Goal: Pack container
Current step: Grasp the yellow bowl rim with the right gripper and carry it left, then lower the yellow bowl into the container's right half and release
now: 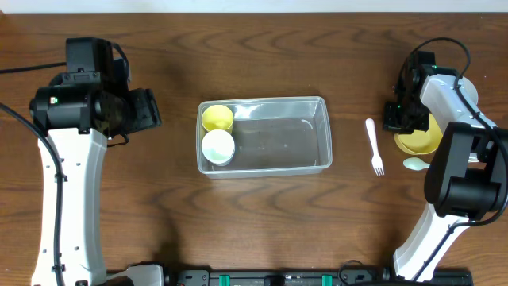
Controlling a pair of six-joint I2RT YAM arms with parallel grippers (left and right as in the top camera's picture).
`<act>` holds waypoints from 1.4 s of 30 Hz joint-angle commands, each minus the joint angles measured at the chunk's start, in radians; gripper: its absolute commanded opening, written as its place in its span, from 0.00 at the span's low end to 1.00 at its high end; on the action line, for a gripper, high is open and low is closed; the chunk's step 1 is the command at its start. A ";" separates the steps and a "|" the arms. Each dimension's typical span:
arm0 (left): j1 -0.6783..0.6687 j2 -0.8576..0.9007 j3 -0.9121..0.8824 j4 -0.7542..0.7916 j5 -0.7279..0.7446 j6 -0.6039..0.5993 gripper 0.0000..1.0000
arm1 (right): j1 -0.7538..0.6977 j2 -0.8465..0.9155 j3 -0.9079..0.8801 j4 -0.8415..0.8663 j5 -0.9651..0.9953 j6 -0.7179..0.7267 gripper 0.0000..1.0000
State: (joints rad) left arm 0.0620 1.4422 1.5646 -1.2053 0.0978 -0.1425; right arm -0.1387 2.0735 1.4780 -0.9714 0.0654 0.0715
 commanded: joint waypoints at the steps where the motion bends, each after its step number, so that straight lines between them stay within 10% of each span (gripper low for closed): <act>1: 0.004 0.004 -0.009 -0.006 -0.001 -0.009 0.70 | 0.010 0.003 0.004 -0.003 -0.026 0.002 0.01; 19: 0.004 0.004 -0.009 -0.006 -0.001 -0.009 0.70 | 0.450 -0.335 0.285 -0.146 -0.098 -0.253 0.01; 42: 0.004 0.004 -0.009 -0.010 -0.004 -0.009 0.70 | 0.682 -0.026 0.260 -0.143 -0.091 -0.227 0.03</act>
State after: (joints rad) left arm 0.0620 1.4422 1.5639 -1.2083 0.0978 -0.1425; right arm 0.5480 2.0537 1.7374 -1.1187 -0.0284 -0.1547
